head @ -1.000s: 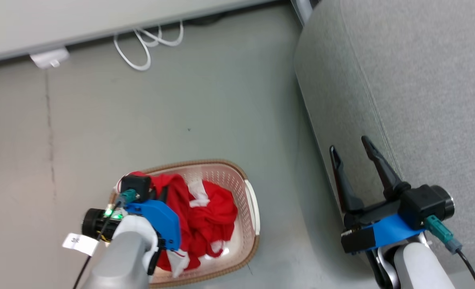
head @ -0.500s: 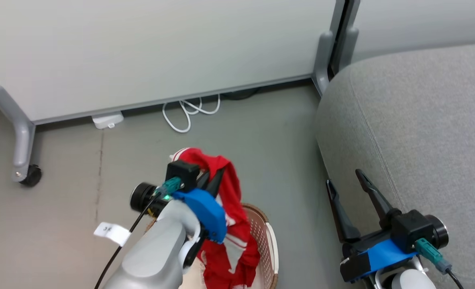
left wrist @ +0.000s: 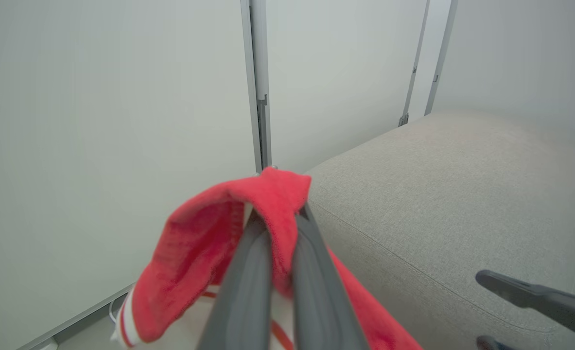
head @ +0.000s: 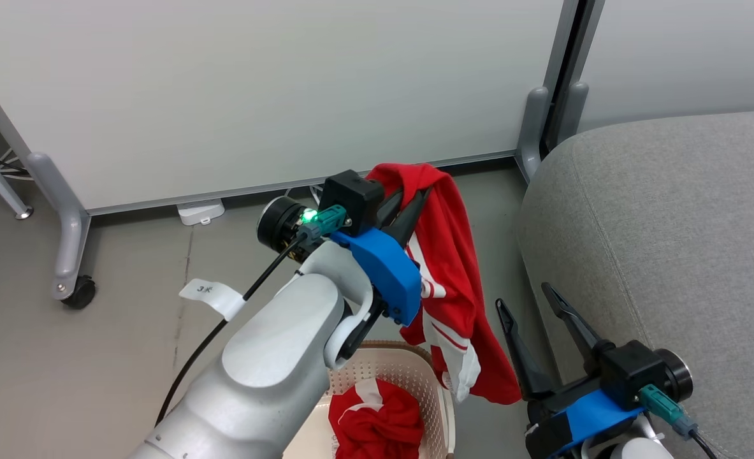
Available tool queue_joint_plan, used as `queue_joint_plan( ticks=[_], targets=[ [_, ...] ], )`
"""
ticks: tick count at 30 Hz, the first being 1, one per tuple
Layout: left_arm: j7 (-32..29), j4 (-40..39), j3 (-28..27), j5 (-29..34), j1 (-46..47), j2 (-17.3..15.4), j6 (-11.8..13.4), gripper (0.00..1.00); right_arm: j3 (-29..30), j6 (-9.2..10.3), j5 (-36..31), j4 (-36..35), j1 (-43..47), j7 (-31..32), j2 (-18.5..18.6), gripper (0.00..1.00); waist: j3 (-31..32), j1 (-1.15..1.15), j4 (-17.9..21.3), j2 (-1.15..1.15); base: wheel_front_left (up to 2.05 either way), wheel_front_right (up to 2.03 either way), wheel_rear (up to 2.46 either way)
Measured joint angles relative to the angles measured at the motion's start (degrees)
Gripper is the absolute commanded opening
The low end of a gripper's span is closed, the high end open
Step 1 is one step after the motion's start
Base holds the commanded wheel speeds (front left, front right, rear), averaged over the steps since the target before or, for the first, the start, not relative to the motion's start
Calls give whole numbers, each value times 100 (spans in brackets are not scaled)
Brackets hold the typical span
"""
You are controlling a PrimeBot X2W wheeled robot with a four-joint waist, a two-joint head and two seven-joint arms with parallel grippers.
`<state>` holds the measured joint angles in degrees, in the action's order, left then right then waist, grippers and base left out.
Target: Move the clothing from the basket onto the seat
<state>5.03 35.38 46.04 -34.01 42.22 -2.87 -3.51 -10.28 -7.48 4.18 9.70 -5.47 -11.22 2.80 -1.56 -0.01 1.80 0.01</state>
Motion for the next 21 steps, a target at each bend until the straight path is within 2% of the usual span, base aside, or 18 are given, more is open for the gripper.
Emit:
queue_joint_plan(
  ticks=[9, 21],
  targets=[
    [-47, -102, 355, -361, 269, 1, 171, 0, -142, 0, 41, -76, -1, 105, 0, 100, 43, 0, 21, 0, 0, 0, 0],
    [113, 155, 628, -656, 410, 0, 188, 0, -503, 0, 148, -390, -89, 374, 0, 100, -1, 0, 50, 0, 0, 0, 0]
  ],
)
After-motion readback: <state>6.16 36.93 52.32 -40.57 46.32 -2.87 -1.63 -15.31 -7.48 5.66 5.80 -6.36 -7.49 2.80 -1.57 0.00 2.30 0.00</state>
